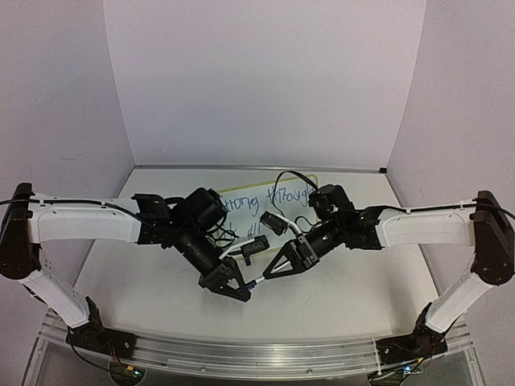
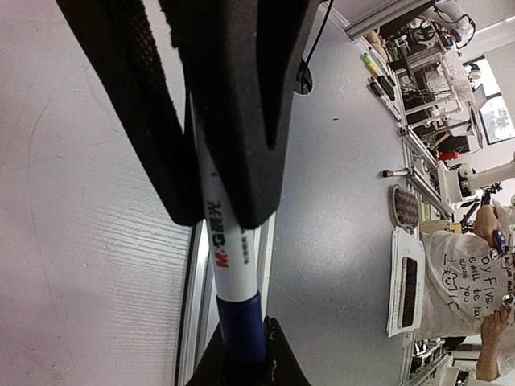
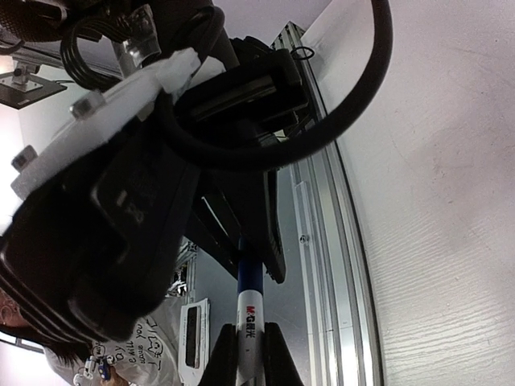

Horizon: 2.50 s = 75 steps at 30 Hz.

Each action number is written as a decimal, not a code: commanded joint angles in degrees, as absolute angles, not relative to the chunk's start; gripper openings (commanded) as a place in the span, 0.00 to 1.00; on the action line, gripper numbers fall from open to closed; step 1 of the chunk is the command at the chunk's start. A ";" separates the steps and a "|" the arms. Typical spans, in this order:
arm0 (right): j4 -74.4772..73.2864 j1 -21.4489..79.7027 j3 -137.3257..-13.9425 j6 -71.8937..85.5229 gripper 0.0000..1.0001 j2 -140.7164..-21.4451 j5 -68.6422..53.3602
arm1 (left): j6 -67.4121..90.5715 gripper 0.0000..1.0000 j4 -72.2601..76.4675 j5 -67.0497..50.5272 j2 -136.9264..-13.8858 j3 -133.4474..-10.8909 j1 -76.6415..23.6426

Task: Write a sentence on the whiteboard
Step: Put down the whiteboard marker at the center of the board.

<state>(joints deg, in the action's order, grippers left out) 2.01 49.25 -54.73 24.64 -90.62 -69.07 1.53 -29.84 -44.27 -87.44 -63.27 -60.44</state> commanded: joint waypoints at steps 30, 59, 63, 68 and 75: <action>-17.83 25.54 -55.37 16.86 0.87 -78.94 -27.53 | 34.35 0.00 -22.91 -7.23 -74.00 -37.96 -56.31; -9.93 15.89 -41.64 18.65 0.93 -65.68 -6.56 | 27.02 0.37 -11.20 1.91 -91.27 -45.11 -36.79; -10.02 15.87 -40.90 18.46 0.93 -64.58 -5.61 | 26.15 0.59 -10.56 1.62 -91.17 -45.37 -36.20; -9.93 15.89 -40.45 18.19 0.94 -64.51 -3.75 | 25.33 0.81 -10.70 3.42 -89.77 -45.62 -35.28; -8.69 15.66 -41.50 16.76 0.94 -66.43 0.44 | 23.83 0.90 -8.68 4.65 -88.05 -45.93 -28.58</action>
<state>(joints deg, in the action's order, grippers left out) -10.91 16.05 -41.08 18.17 -65.40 -3.60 25.42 -11.54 2.71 -90.64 -43.53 -32.78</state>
